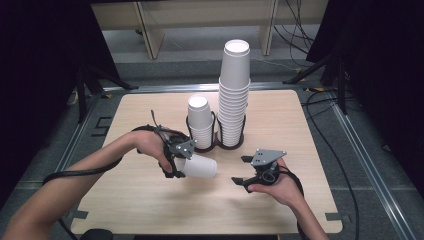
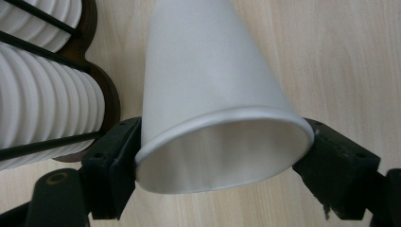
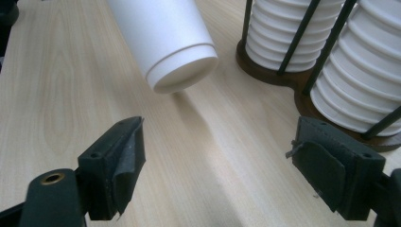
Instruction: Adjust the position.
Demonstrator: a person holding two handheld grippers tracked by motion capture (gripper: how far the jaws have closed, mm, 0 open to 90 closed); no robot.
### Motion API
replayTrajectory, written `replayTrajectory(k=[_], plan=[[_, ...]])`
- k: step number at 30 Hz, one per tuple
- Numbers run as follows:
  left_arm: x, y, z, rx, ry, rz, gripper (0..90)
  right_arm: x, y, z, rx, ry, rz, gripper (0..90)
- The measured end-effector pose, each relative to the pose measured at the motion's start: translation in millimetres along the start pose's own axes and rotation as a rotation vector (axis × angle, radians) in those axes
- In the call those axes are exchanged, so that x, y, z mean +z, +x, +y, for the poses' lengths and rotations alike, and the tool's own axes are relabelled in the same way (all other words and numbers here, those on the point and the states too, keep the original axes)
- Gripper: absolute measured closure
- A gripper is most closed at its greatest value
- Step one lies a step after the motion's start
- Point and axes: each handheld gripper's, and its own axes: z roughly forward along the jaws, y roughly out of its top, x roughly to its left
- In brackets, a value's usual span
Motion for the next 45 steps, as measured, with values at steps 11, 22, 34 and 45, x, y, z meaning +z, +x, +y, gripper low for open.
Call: replayTrajectory(k=[11, 22, 34, 45], plan=[[-2.5, 0.1, 5.7, 0.020, 0.050, -0.012, 19.2, 0.4, 0.3, 6.5, -0.046, 0.010, 0.016, 18.6], [-1.4, -0.9, 10.7, 0.002, 0.083, -0.038, 19.1, 4.6, 5.6, 18.5, -0.105, 0.003, 0.028, 19.3], [-4.0, 2.5, 16.4, 0.055, 0.156, -0.046, 19.2, 15.3, 11.3, 28.0, -0.135, 0.005, 0.050, 19.3], [-4.9, 3.2, 22.0, 0.079, 0.199, -0.052, 19.2, 21.9, 16.5, 33.8, -0.167, 0.008, 0.059, 19.1]])
